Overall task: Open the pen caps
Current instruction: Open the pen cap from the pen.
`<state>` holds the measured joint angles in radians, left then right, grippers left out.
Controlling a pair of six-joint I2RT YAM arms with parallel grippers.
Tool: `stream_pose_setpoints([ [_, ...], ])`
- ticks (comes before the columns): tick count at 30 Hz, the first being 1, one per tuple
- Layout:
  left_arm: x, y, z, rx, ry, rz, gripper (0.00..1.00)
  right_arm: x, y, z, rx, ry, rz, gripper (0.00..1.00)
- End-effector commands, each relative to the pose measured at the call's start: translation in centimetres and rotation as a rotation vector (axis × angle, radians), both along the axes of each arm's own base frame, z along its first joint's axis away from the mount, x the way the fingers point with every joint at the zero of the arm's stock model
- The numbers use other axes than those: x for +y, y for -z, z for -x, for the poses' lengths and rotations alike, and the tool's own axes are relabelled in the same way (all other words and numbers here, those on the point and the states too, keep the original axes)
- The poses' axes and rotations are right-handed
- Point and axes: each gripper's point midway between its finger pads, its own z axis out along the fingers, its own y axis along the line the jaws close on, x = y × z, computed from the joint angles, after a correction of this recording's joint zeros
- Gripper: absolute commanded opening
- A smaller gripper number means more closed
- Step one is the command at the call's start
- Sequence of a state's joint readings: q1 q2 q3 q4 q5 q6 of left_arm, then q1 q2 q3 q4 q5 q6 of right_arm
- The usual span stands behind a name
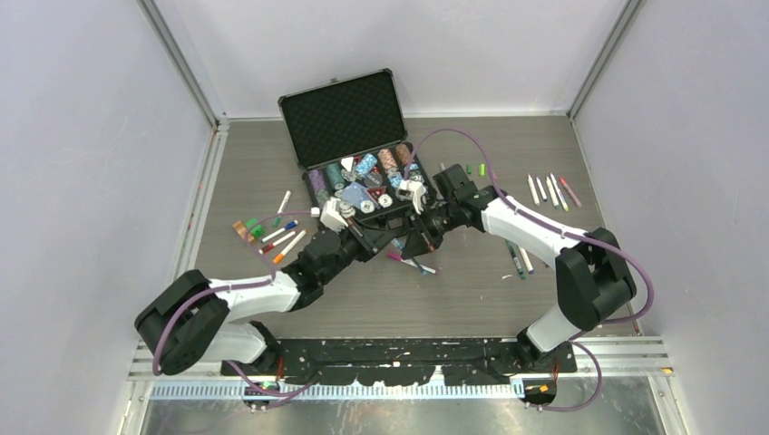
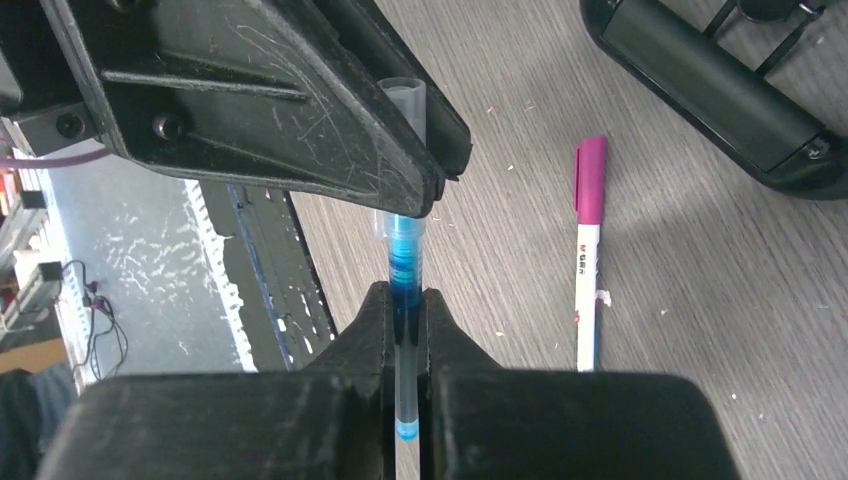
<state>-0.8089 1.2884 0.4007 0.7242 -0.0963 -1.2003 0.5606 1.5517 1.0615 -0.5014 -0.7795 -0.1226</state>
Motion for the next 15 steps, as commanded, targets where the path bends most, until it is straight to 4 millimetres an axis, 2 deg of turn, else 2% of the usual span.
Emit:
stream_pose_setpoints([
  [1, 1.7, -3.0, -1.8, -0.102, -0.106, 0.081, 0.00, -0.3, 0.3, 0.2, 0.001, -0.047, 0.016, 0.01],
  [4, 6.7, -3.2, -3.9, -0.115, -0.303, 0.099, 0.00, -1.6, 1.3, 1.5, 0.026, -0.102, 0.066, 0.01],
  [5, 8.3, -4.1, -4.5, -0.134, -0.347, 0.116, 0.00, -2.0, 1.6, 1.9, 0.039, -0.114, 0.085, 0.01],
  [8, 11.4, -5.4, -6.2, -0.135, -0.429, 0.102, 0.00, -3.5, 2.7, 3.1, 0.061, -0.162, 0.145, 0.00],
  [12, 12.5, -6.9, -7.0, -0.159, -0.459, 0.096, 0.00, -5.2, 3.5, 4.2, 0.044, -0.176, 0.197, 0.00],
  [15, 11.9, -7.0, -6.7, -0.161, -0.414, 0.106, 0.00, -6.1, 2.0, 3.3, -0.006, -0.126, 0.165, 0.00],
])
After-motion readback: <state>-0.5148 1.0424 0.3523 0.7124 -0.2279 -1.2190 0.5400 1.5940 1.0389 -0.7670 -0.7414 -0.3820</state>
